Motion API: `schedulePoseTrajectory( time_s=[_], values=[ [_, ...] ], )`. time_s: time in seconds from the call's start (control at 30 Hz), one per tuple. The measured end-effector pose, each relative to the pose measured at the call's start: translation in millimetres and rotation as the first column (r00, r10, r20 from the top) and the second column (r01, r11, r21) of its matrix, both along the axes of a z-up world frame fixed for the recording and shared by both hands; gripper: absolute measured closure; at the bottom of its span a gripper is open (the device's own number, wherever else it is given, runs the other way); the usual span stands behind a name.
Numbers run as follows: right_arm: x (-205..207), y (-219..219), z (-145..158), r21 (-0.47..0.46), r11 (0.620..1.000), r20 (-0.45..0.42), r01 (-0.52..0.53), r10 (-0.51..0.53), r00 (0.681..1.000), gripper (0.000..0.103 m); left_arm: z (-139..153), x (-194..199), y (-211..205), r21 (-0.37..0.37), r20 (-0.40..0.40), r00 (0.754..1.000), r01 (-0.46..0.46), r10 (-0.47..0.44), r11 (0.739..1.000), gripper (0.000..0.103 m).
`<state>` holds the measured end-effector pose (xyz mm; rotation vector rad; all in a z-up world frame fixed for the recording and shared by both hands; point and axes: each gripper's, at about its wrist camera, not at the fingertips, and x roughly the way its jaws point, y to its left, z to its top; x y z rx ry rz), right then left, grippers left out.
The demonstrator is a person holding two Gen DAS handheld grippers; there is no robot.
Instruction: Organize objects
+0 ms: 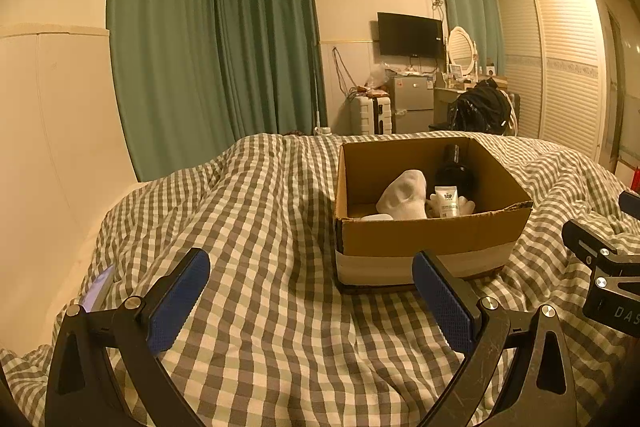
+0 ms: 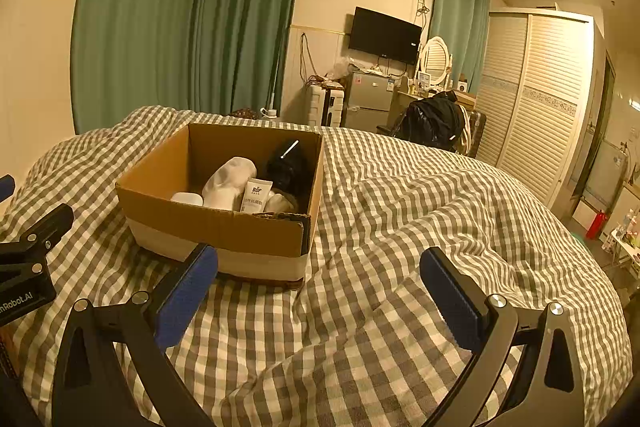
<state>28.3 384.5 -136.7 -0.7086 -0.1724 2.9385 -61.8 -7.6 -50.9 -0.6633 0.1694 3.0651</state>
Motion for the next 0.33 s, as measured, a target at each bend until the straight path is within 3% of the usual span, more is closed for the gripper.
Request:
schedulePoseTrajectory(
  time_s=[0.33],
  values=[
    [-0.7, -0.3, -0.2, 0.006, 1.000, 0.004, -0.001, 0.001, 1.000, 0.002, 1.4, 3.5, -2.6, 0.005, -0.033, 0.999, -0.020, 0.020, 1.000, 0.000]
  ],
)
